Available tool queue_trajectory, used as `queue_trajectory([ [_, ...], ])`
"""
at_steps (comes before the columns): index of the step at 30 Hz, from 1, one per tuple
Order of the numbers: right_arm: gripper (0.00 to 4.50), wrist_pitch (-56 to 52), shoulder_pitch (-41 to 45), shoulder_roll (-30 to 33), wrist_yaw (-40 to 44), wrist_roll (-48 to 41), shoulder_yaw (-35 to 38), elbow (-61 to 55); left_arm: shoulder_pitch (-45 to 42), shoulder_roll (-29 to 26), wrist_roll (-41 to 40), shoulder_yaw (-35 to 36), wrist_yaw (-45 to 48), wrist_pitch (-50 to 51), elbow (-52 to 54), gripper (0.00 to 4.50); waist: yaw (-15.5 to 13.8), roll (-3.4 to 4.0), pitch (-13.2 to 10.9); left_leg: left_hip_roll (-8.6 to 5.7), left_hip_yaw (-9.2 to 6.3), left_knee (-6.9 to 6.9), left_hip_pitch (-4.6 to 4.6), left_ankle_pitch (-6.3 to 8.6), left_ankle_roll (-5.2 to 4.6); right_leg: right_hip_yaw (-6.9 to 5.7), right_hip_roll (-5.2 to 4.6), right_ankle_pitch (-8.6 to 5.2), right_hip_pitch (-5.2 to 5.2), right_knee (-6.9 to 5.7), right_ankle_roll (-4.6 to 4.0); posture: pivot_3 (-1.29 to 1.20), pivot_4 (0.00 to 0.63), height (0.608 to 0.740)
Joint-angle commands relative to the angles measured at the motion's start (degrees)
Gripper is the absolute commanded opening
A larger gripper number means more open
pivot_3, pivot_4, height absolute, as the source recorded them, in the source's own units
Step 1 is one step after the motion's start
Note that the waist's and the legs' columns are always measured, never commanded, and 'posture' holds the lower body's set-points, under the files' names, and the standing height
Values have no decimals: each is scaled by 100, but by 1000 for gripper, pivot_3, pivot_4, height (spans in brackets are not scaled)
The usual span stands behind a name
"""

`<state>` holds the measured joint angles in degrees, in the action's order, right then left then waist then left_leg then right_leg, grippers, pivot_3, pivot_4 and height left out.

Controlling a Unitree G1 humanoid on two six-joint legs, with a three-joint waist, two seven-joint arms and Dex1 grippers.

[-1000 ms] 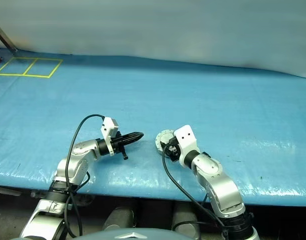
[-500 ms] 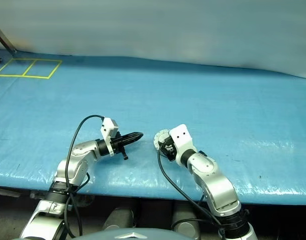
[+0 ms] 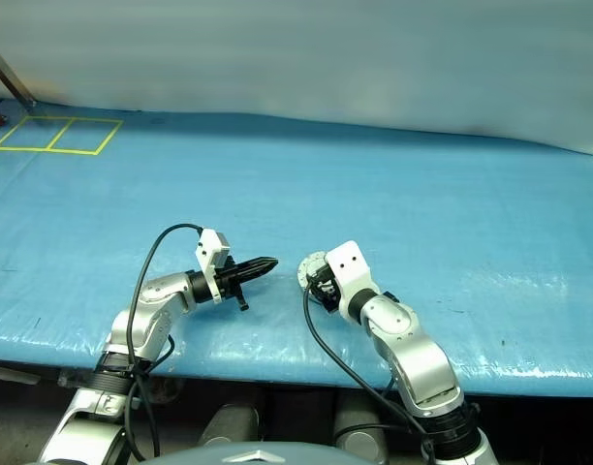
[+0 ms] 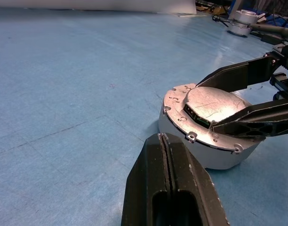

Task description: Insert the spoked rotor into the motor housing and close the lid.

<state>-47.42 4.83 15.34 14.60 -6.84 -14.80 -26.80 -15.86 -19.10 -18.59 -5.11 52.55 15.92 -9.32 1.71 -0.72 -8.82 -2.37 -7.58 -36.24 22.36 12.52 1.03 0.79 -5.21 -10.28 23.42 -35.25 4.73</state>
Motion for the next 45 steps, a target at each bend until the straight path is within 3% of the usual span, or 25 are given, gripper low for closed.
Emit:
queue_trajectory([
  [1,3032,-105,-122,82,-7,76,37,337,-19,29,-19,-15,32,-54,17,0,-1,0,0,0,0,0,0,0,0,0,0,0,0,0,0,0,150,740],
  [6,3032,78,-157,-90,7,-77,267,379,-31,25,-19,-29,47,-39,17,0,-1,0,0,0,0,0,0,0,0,0,0,0,0,0,0,0,150,740],
  [23,3032,523,-139,176,229,233,-1,559,-174,263,-233,-103,141,200,85,0,-16,-1,0,0,1,1,3,-2,-1,0,-1,-1,2,2,-1,0,150,740],
  [45,3032,499,-254,110,136,288,-11,266,-735,559,540,-787,187,29,-968,0,-38,-2,2,-1,0,2,7,-2,-2,-2,-3,-1,2,9,0,0,150,740],
])
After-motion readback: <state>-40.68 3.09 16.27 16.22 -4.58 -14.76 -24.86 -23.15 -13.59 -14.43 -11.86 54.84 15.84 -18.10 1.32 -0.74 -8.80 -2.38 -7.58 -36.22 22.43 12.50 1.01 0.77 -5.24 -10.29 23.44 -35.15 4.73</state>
